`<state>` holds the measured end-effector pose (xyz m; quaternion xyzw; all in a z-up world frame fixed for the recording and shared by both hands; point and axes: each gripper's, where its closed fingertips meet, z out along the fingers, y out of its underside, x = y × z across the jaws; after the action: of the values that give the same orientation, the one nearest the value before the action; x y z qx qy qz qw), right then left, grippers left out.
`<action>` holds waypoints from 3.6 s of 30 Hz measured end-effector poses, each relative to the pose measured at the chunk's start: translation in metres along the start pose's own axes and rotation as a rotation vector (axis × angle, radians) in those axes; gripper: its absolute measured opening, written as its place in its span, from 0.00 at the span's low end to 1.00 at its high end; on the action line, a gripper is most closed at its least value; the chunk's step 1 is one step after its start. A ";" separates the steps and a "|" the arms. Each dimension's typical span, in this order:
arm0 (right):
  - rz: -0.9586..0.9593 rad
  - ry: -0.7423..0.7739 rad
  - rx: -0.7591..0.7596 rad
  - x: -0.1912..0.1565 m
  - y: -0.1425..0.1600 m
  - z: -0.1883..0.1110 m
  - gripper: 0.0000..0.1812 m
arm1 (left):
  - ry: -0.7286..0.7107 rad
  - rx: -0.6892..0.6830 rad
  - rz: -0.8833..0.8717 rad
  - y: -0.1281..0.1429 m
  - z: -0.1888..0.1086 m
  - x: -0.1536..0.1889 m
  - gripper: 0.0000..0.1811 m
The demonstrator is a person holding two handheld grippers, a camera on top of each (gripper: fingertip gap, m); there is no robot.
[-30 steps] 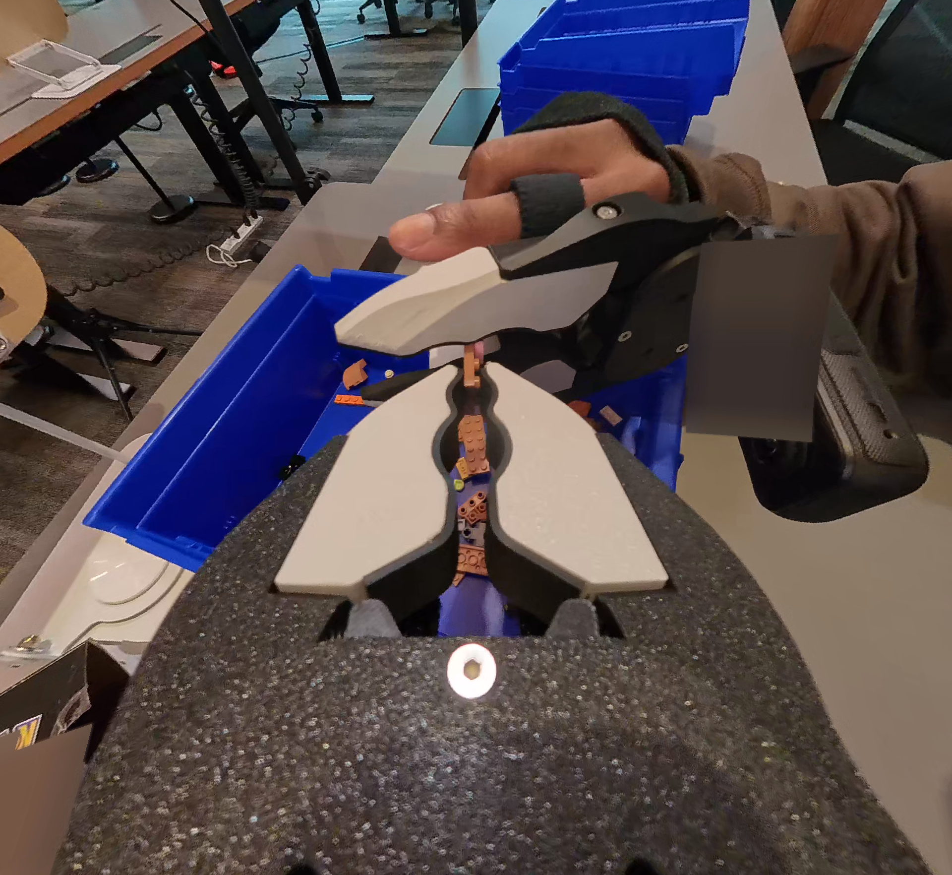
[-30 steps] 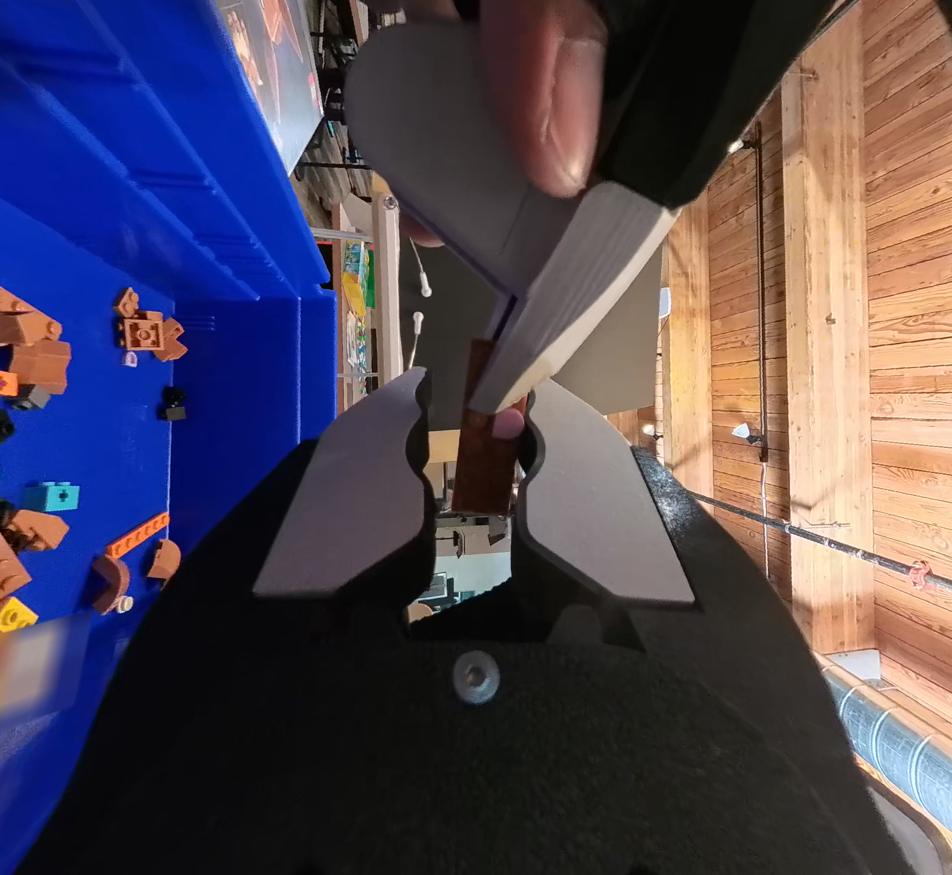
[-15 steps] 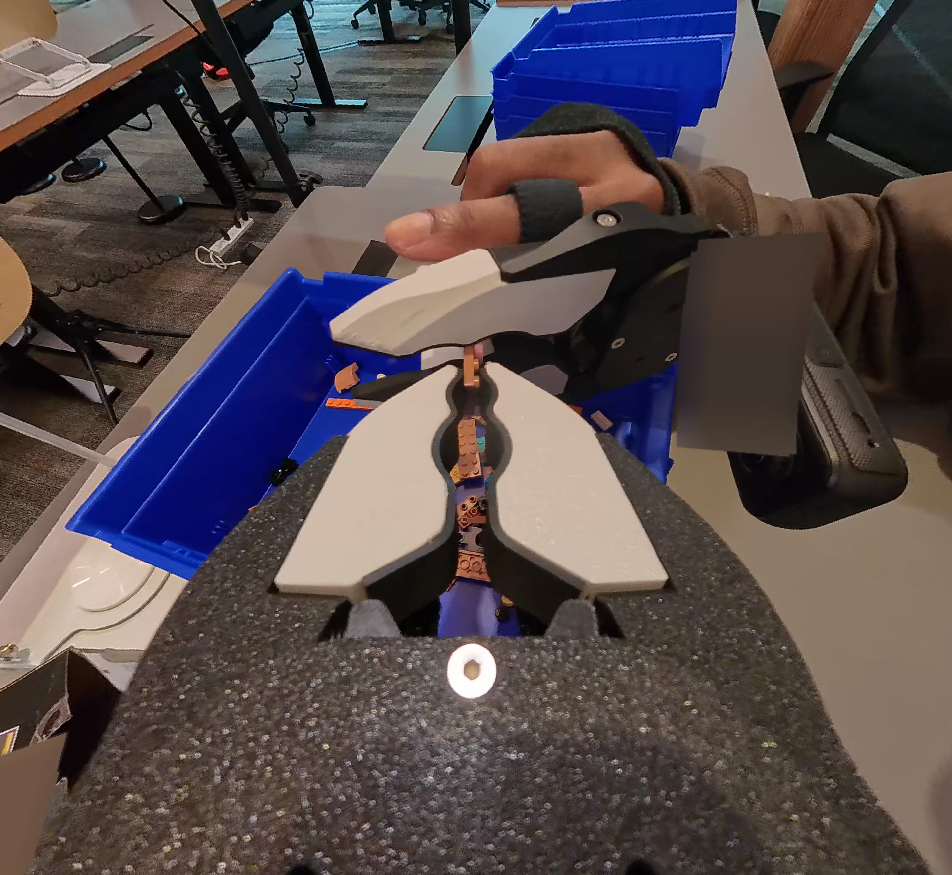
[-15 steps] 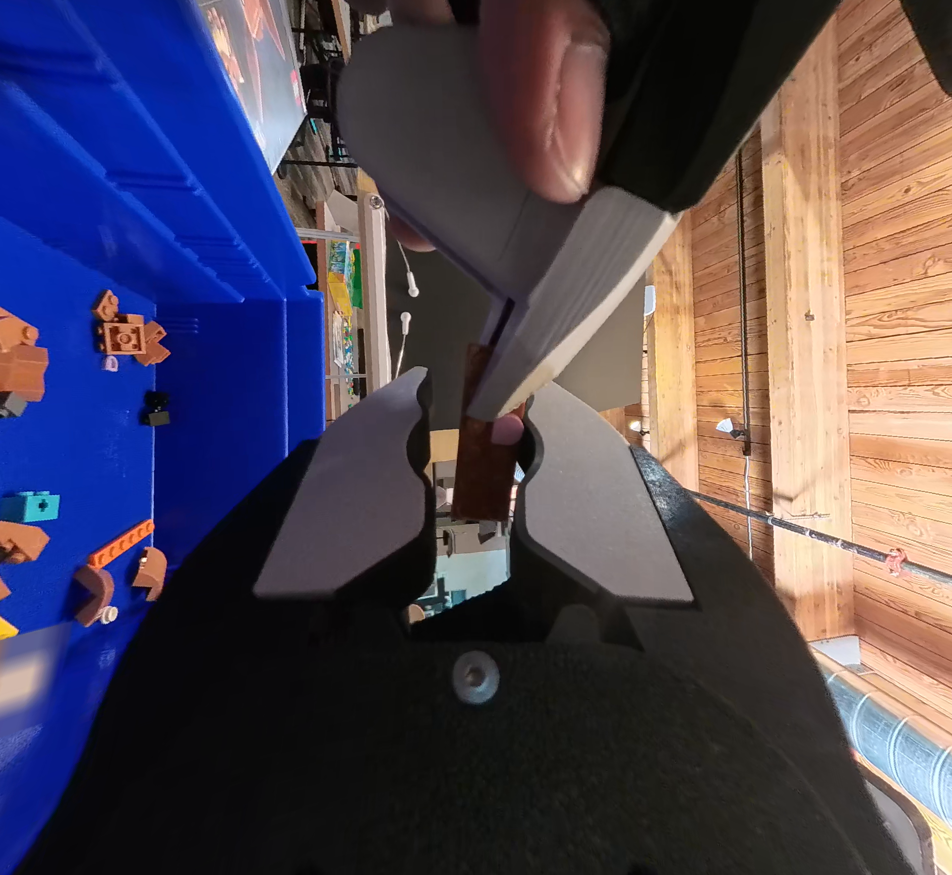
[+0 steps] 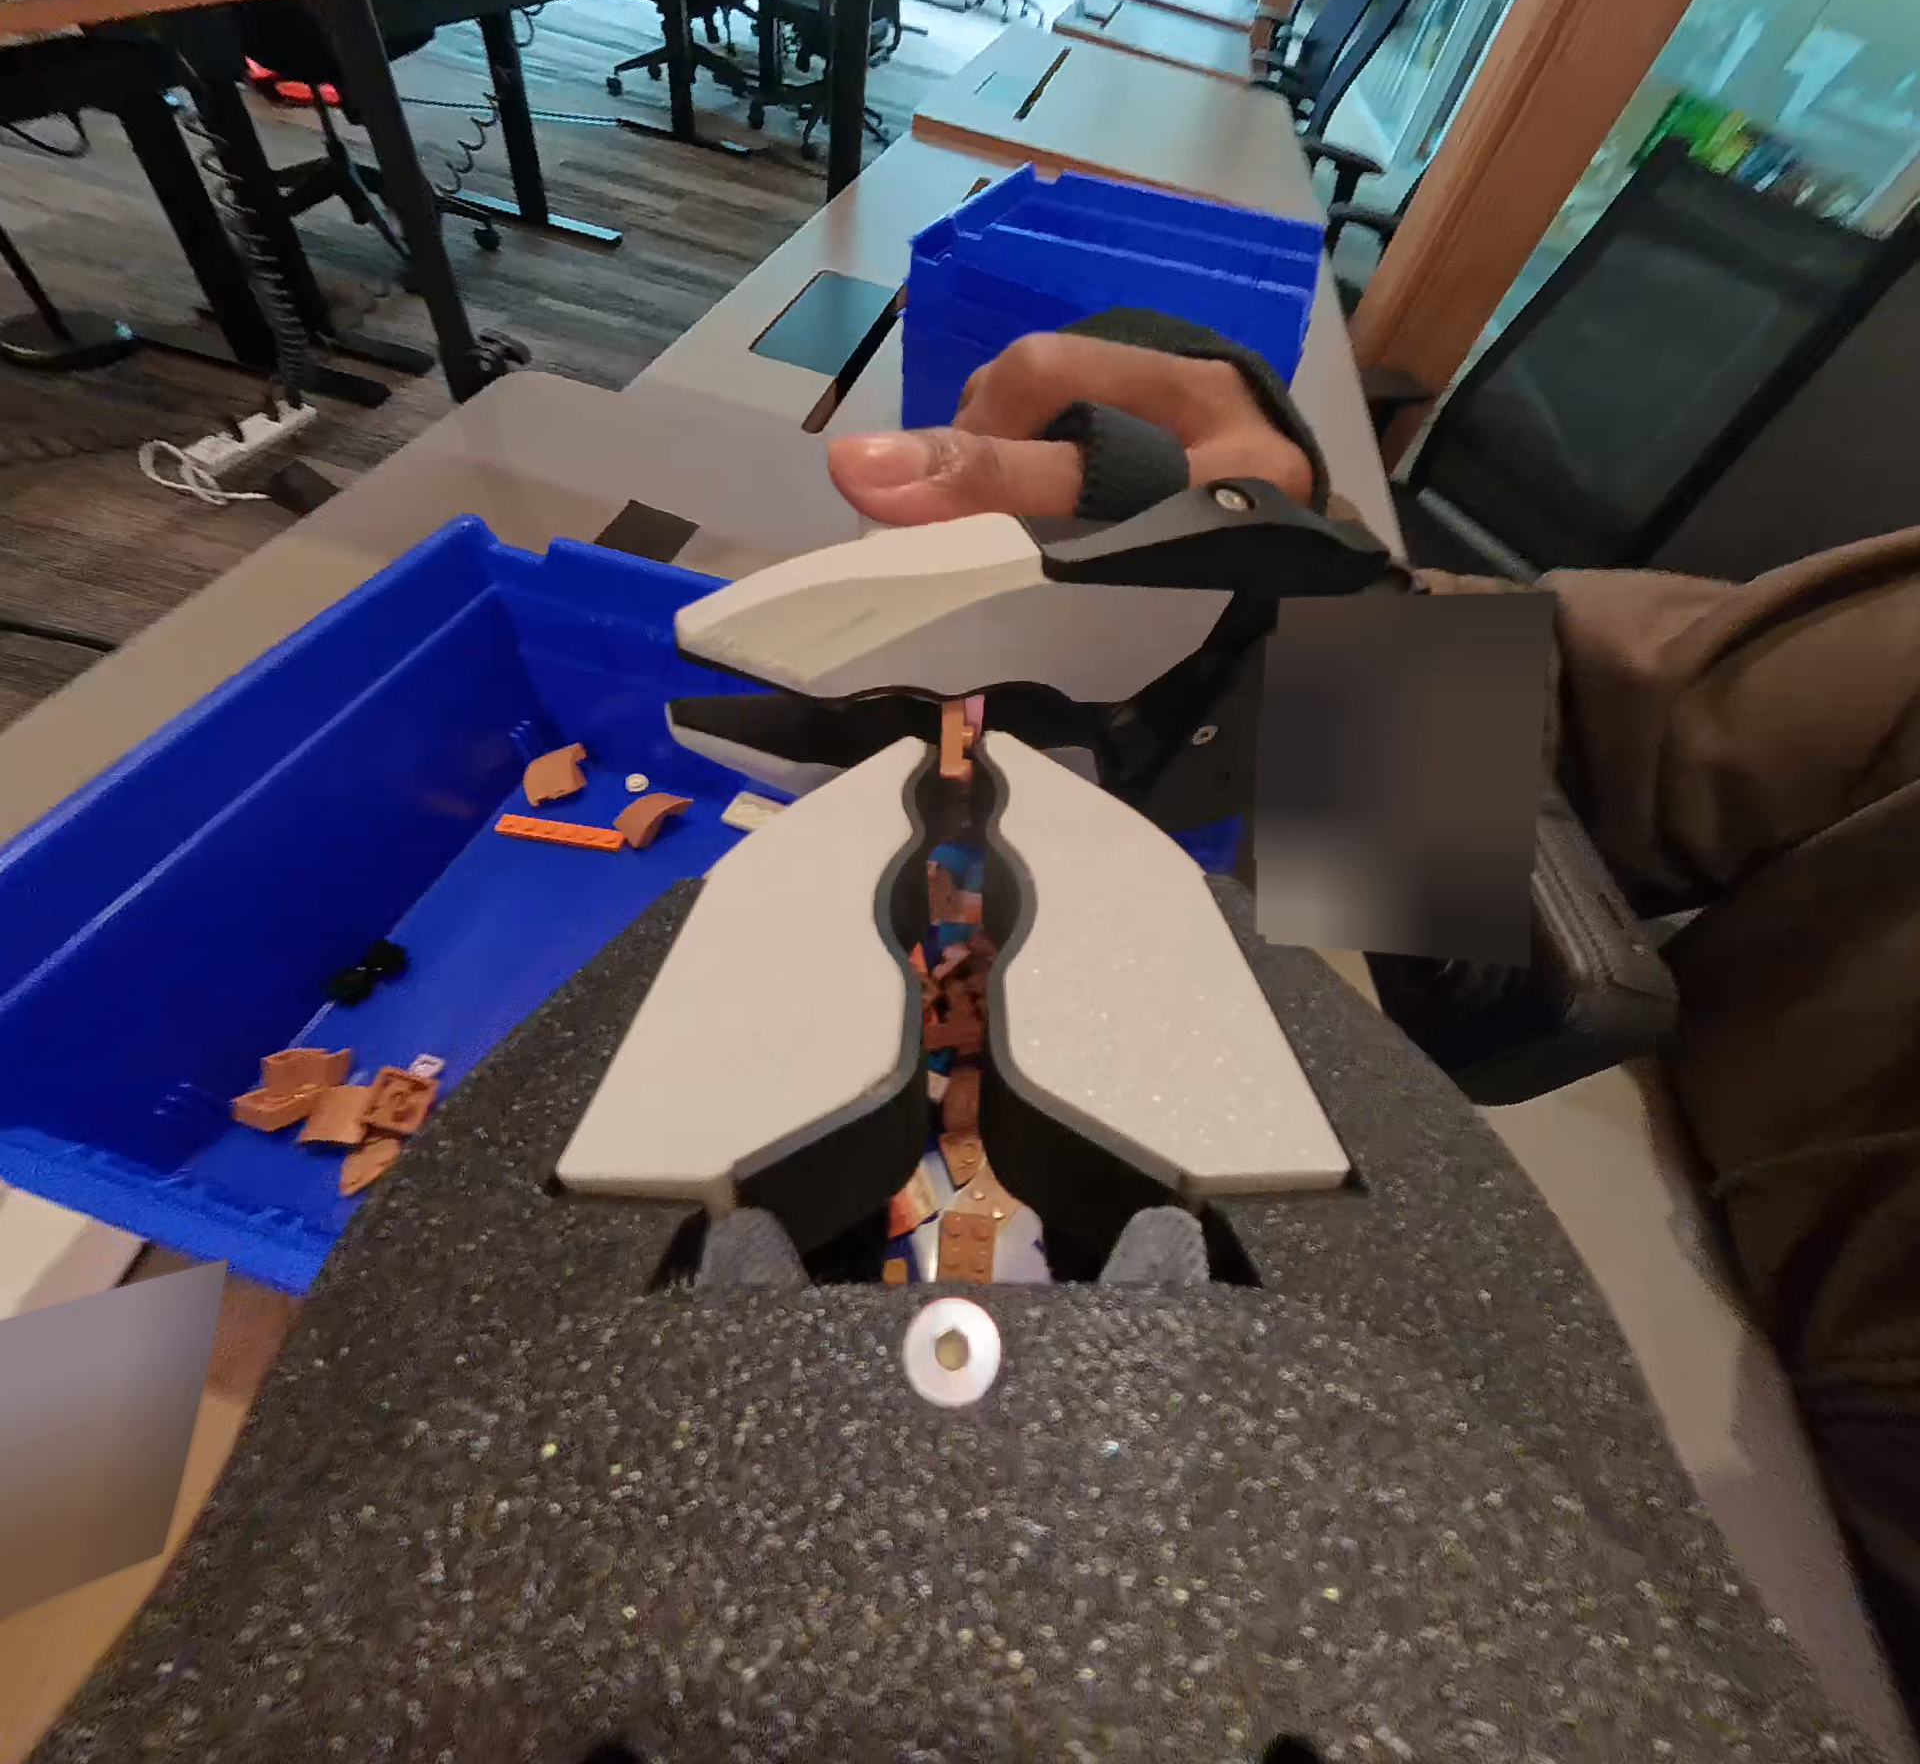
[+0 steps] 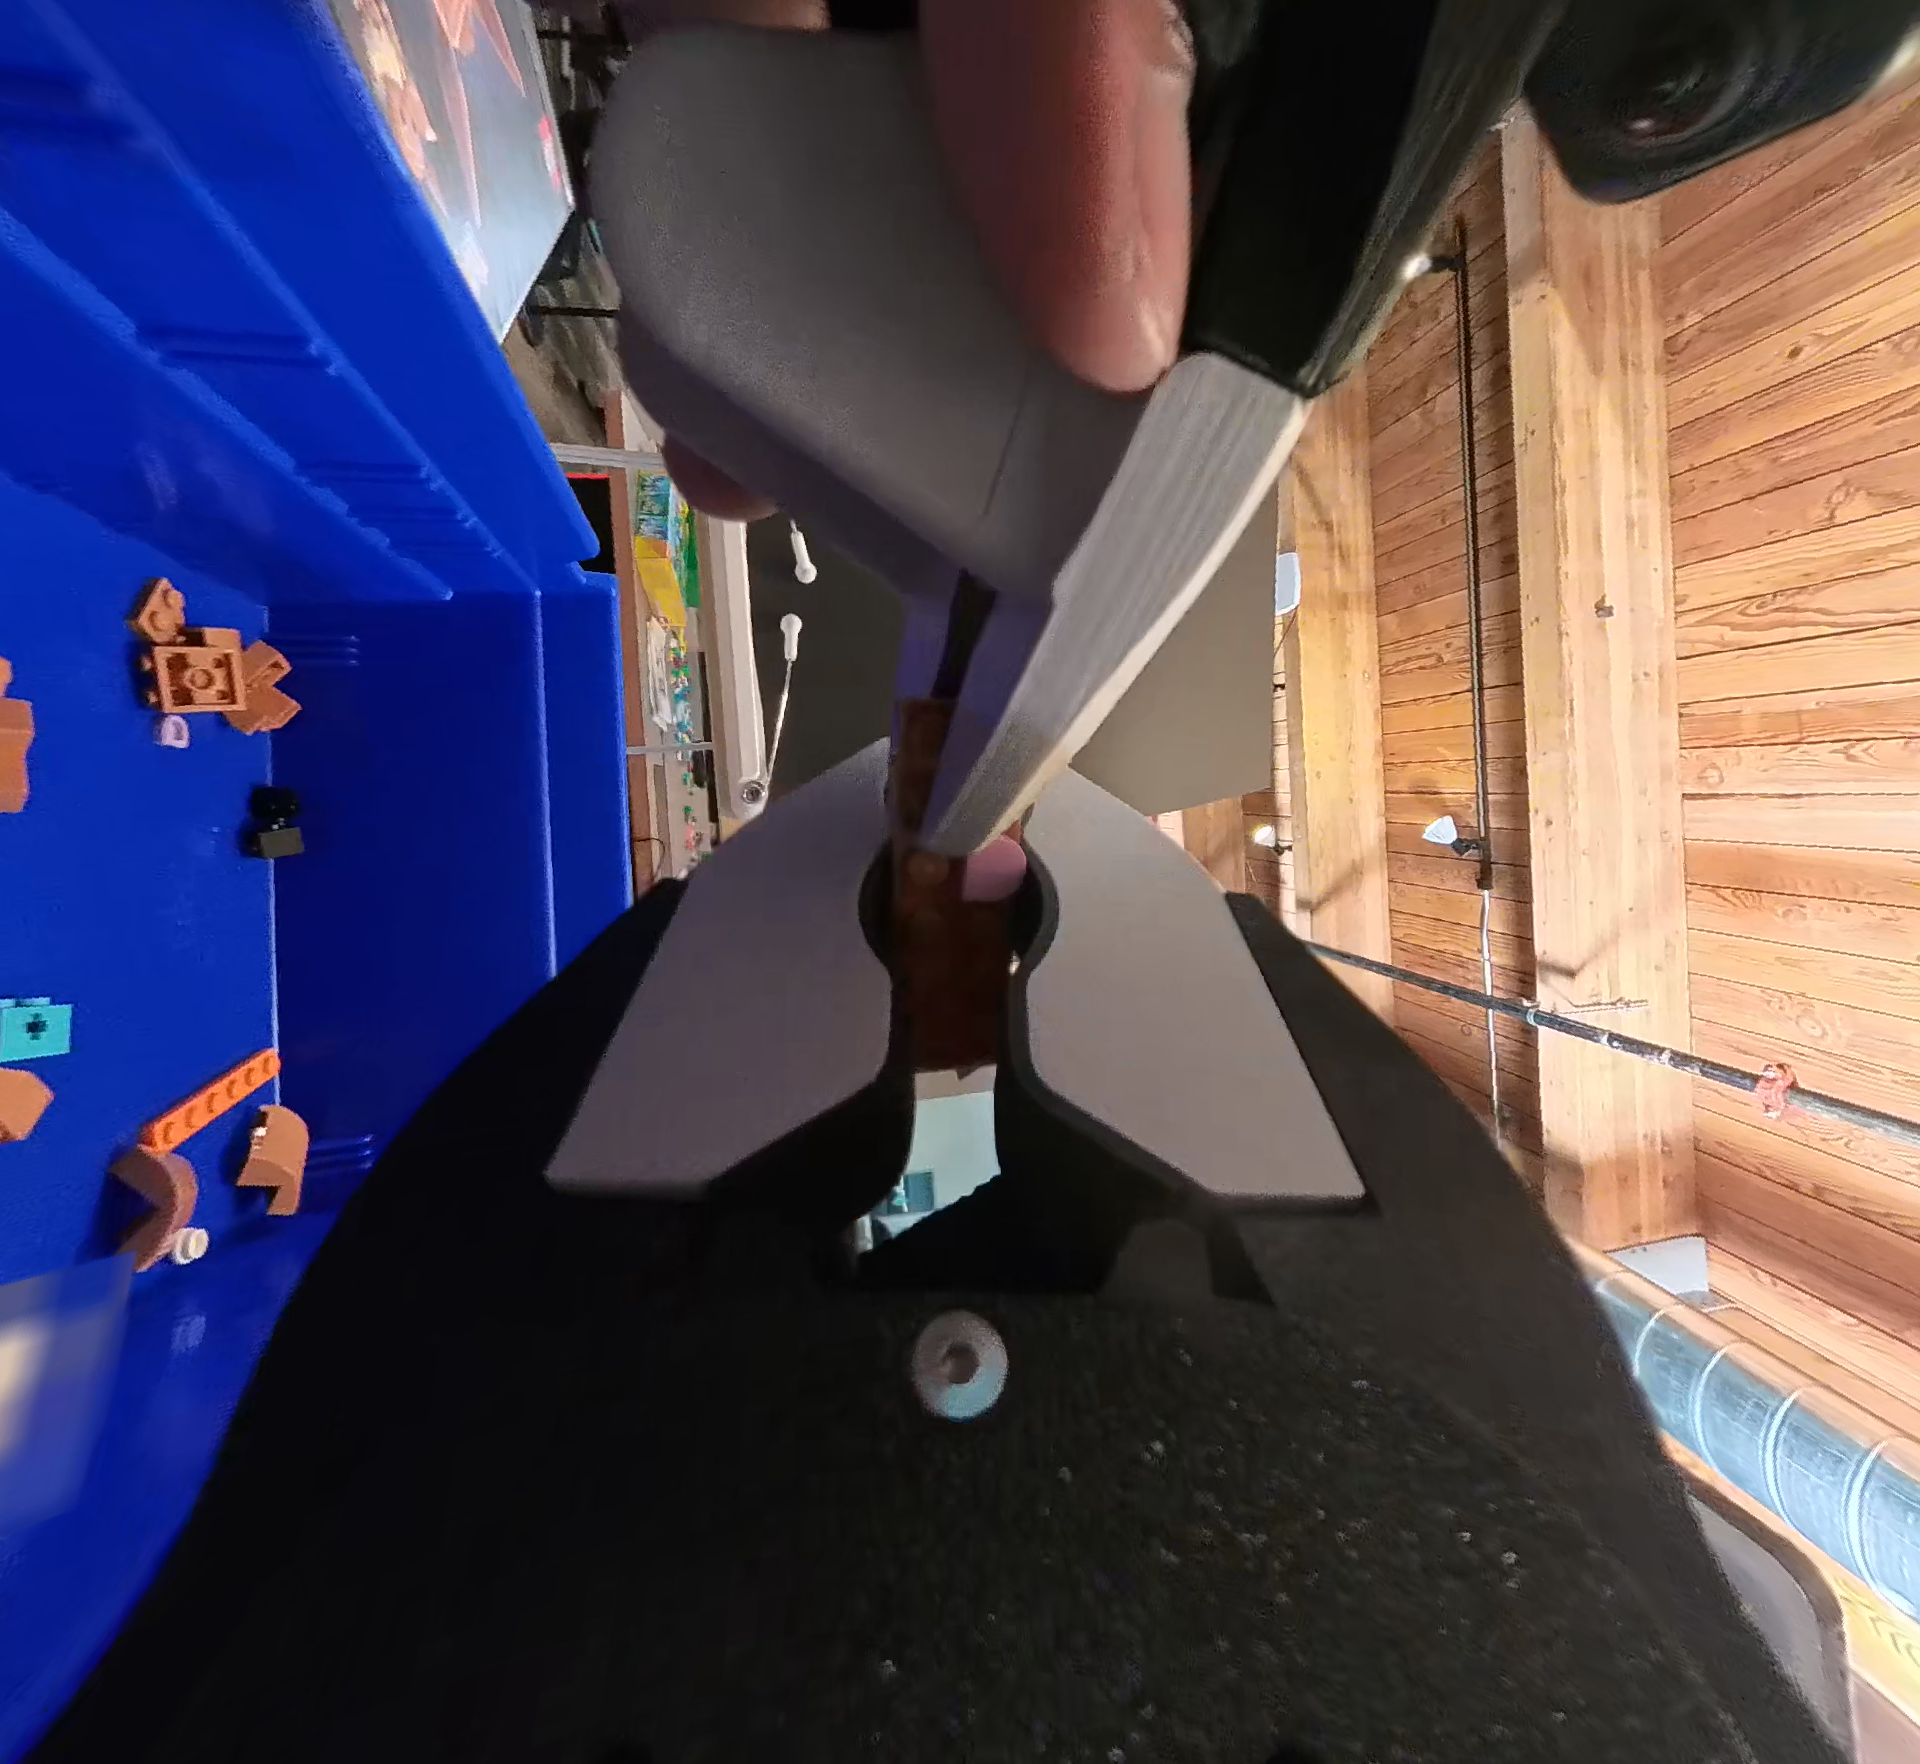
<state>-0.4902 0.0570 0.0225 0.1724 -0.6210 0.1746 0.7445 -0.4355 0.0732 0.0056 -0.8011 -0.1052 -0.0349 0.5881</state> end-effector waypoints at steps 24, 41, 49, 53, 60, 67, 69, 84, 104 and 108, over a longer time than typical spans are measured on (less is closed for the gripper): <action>-0.182 0.110 0.051 0.006 -0.011 -0.006 0.06 | 0.261 0.026 -0.152 0.005 -0.005 0.007 0.03; -0.289 0.156 0.085 0.005 -0.017 -0.008 0.04 | 0.359 0.042 -0.192 0.008 -0.008 0.006 0.03; -0.155 0.138 0.024 0.009 -0.005 -0.002 0.06 | 0.257 0.075 -0.088 0.002 -0.007 0.001 0.03; -0.105 0.109 -0.003 0.008 0.002 0.001 0.07 | 0.176 0.054 -0.029 0.003 -0.007 -0.004 0.03; -0.016 -0.012 -0.170 0.002 0.045 0.008 0.09 | -0.118 -0.083 0.132 0.016 -0.013 -0.035 0.04; 0.238 -0.109 -0.287 0.012 0.074 -0.001 0.10 | -0.188 -0.057 0.151 0.011 -0.012 -0.041 0.17; 0.316 -0.124 -0.265 0.018 0.066 -0.006 0.10 | -0.205 -0.028 0.170 0.004 -0.014 -0.039 0.17; 0.657 -0.190 -0.221 0.061 0.030 -0.096 0.08 | -0.301 0.064 0.454 -0.015 -0.012 0.037 0.17; 0.074 -0.571 -0.773 -0.129 0.098 -0.287 0.13 | -0.223 0.242 0.902 0.081 0.103 0.210 0.05; -0.058 -0.620 -0.836 -0.149 0.110 -0.279 0.16 | -0.249 0.174 0.991 0.105 0.114 0.213 0.05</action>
<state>-0.3265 0.2786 -0.1672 -0.0791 -0.8239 -0.1681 0.5353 -0.2137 0.1782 -0.0887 -0.7008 0.2152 0.3527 0.5815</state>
